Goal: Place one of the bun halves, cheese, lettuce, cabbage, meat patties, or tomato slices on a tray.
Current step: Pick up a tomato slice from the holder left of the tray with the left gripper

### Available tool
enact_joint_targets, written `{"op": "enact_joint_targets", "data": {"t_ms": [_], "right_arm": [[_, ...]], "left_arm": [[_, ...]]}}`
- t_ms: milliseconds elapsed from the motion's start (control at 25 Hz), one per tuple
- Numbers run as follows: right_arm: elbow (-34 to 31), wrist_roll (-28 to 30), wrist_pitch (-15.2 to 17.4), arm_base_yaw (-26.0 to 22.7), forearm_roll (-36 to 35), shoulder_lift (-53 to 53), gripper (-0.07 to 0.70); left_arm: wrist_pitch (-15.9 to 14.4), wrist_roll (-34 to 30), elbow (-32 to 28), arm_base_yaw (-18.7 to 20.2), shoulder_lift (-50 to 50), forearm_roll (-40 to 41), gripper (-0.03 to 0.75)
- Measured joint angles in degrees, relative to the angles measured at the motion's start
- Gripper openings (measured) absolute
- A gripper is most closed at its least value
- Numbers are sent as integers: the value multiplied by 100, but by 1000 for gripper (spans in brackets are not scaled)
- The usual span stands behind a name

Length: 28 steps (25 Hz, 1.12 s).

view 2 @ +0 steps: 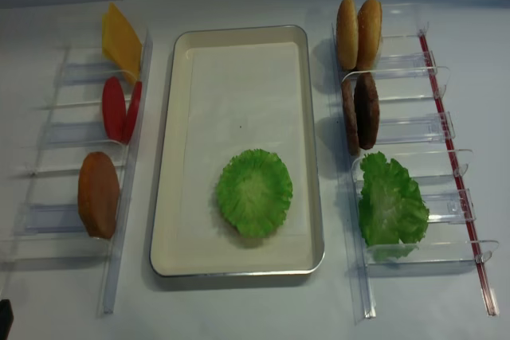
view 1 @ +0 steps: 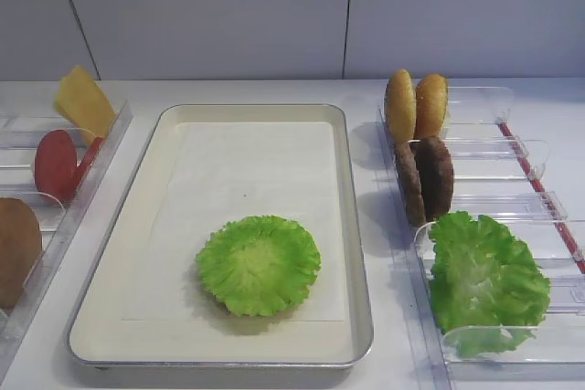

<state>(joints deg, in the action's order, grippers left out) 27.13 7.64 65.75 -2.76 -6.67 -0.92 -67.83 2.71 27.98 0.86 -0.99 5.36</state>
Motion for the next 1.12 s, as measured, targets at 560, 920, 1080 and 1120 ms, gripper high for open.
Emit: {"op": "enact_joint_targets", "data": {"t_ms": [560,920,1080,1120], "right_arm": [[0,-8,0,0,0,0,482],[0,-21,0,0,0,0,482],[0,-21,0,0,0,0,482],[0,-21,0,0,0,0,482]], "left_arm": [[0,0,0,0,0,0,340],[0,0,0,0,0,14,340],[38,-36,0,0,0,-44,340],[66,-159,17,0,11,-146,339]]}}
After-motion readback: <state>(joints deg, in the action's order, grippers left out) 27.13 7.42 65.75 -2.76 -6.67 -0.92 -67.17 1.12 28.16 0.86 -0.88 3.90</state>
